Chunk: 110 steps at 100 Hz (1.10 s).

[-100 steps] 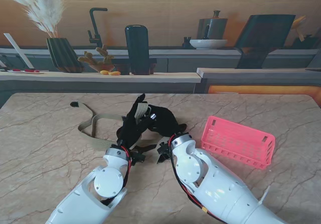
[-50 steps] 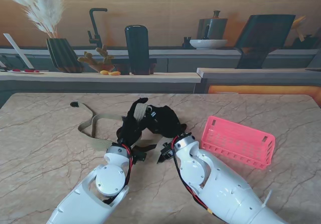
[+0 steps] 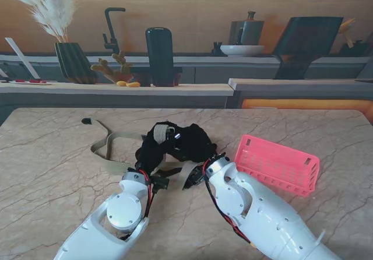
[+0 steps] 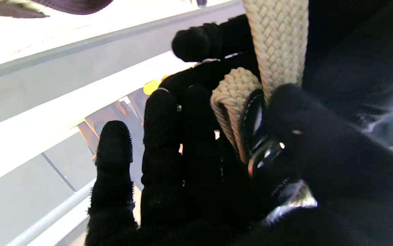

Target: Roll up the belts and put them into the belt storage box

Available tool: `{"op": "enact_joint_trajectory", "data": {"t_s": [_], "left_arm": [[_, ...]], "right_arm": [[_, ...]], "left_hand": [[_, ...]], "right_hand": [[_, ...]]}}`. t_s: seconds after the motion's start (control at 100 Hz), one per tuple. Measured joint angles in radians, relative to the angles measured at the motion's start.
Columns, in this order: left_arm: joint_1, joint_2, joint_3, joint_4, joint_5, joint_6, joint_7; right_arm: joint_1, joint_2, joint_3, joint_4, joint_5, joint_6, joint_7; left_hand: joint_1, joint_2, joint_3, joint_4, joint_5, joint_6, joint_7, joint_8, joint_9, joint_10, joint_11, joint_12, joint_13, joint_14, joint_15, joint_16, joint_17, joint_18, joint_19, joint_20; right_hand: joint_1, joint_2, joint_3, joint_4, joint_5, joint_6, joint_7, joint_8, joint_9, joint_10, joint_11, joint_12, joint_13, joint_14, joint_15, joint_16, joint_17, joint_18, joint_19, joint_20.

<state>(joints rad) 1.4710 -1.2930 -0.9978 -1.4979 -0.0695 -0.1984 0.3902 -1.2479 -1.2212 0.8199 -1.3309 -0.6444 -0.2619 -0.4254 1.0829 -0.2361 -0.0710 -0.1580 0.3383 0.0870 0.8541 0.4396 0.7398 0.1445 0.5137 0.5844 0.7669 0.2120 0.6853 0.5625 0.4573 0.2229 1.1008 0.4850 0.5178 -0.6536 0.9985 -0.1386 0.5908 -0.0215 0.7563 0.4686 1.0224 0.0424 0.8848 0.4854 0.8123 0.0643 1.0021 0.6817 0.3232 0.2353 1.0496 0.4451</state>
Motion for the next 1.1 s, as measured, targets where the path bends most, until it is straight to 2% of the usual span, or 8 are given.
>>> {"op": "enact_joint_trajectory", "data": {"t_s": [0.24,0.35,0.51,0.62,0.68,0.78,0.93,1.1], "left_arm": [[0.001,-0.001,0.002,-0.003,-0.024,0.019,-0.013],[0.001,-0.002,0.006,-0.003,0.004,0.017,-0.009],[-0.001,-0.003,0.007,-0.001,0.022,0.014,-0.007],[-0.006,0.002,0.004,0.002,0.032,0.009,-0.038],[-0.013,0.009,0.003,0.01,0.061,-0.003,-0.062],[-0.025,0.024,0.005,0.031,0.125,-0.029,-0.076],[-0.037,0.036,0.011,0.045,0.146,-0.042,-0.082],[-0.046,0.034,0.019,0.054,0.167,-0.039,-0.066]], "right_arm": [[-0.066,0.079,0.088,-0.152,-0.104,0.025,0.221],[-0.092,0.098,0.11,-0.185,-0.133,0.021,0.236],[-0.112,0.099,0.122,-0.194,-0.124,0.026,0.222],[-0.119,0.097,0.123,-0.196,-0.09,0.044,0.221],[-0.121,0.096,0.125,-0.196,-0.048,0.045,0.231],[-0.122,0.093,0.133,-0.198,0.034,0.039,0.281],[-0.118,0.09,0.141,-0.197,0.087,0.023,0.317],[-0.11,0.083,0.135,-0.189,0.177,0.025,0.325]], "left_hand": [[0.001,-0.146,0.008,-0.023,0.0,0.0,0.002,0.041,0.049,-0.03,-0.03,0.158,0.033,-0.023,0.008,0.027,0.054,0.01,0.033,-0.001],[0.001,-0.156,0.008,-0.024,0.0,0.0,0.016,0.054,0.06,-0.038,-0.026,0.22,0.046,-0.024,0.041,0.062,0.069,0.013,0.049,0.002],[-0.001,-0.176,0.049,-0.024,0.0,0.0,0.027,0.074,0.08,-0.039,-0.008,0.279,0.09,-0.025,0.133,0.141,0.09,0.014,0.062,0.027],[-0.027,-0.19,0.228,-0.024,0.025,0.0,0.027,0.089,0.078,-0.017,-0.014,0.29,0.09,-0.025,0.149,0.184,0.095,0.016,0.065,0.056],[-0.029,-0.199,0.428,-0.019,0.02,0.0,0.021,0.099,0.071,-0.009,-0.018,0.304,0.091,-0.024,0.153,0.215,0.105,0.021,0.074,0.072],[-0.028,-0.199,0.55,-0.017,0.02,0.002,-0.003,0.124,0.071,-0.008,-0.018,0.341,0.113,-0.024,0.178,0.27,0.115,0.023,0.084,0.11],[-0.024,-0.199,0.583,0.006,0.022,-0.003,-0.003,0.147,0.076,-0.025,-0.018,0.369,0.128,-0.024,0.199,0.34,0.13,0.023,0.105,0.169],[-0.053,-0.199,0.601,0.016,0.032,-0.002,-0.003,0.147,0.115,-0.014,-0.068,0.352,0.166,-0.071,0.236,0.38,0.181,0.011,0.155,0.198]], "right_hand": [[-0.019,-0.027,-0.116,0.009,-0.203,0.037,-0.183,0.038,-0.239,-0.052,-0.06,0.038,-0.083,-0.009,-0.147,0.001,-0.004,-0.031,-0.125,0.047],[-0.019,-0.027,-0.164,0.009,-0.24,0.072,-0.238,0.045,-0.282,-0.051,-0.078,0.053,-0.113,-0.01,-0.185,0.001,-0.004,-0.036,-0.155,0.061],[-0.019,-0.006,-0.284,0.03,-0.253,0.087,-0.292,0.049,-0.309,-0.002,-0.087,0.061,-0.109,-0.01,-0.186,0.002,-0.004,-0.036,-0.175,0.093],[-0.046,-0.005,-0.343,0.043,-0.253,0.087,-0.301,0.058,-0.309,0.0,-0.063,0.066,-0.109,-0.01,-0.186,0.011,-0.004,-0.036,-0.176,0.105],[-0.061,-0.005,-0.372,0.043,-0.252,0.085,-0.3,0.061,-0.307,0.015,-0.043,0.066,-0.109,-0.009,-0.186,0.013,-0.004,-0.036,-0.178,0.108],[-0.1,0.005,-0.379,0.043,-0.251,0.083,-0.3,0.062,-0.307,0.036,-0.05,0.067,-0.109,-0.009,-0.186,0.014,-0.004,-0.036,-0.186,0.108],[-0.195,0.07,-0.39,0.043,-0.248,0.087,-0.3,0.069,-0.307,0.067,-0.056,0.077,-0.109,-0.004,-0.186,0.028,-0.004,-0.036,-0.201,0.12],[-0.189,0.202,-0.45,0.043,-0.193,0.091,-0.311,0.088,-0.266,0.085,-0.074,0.09,-0.106,0.015,-0.147,0.074,-0.004,-0.036,-0.212,0.169]]}}
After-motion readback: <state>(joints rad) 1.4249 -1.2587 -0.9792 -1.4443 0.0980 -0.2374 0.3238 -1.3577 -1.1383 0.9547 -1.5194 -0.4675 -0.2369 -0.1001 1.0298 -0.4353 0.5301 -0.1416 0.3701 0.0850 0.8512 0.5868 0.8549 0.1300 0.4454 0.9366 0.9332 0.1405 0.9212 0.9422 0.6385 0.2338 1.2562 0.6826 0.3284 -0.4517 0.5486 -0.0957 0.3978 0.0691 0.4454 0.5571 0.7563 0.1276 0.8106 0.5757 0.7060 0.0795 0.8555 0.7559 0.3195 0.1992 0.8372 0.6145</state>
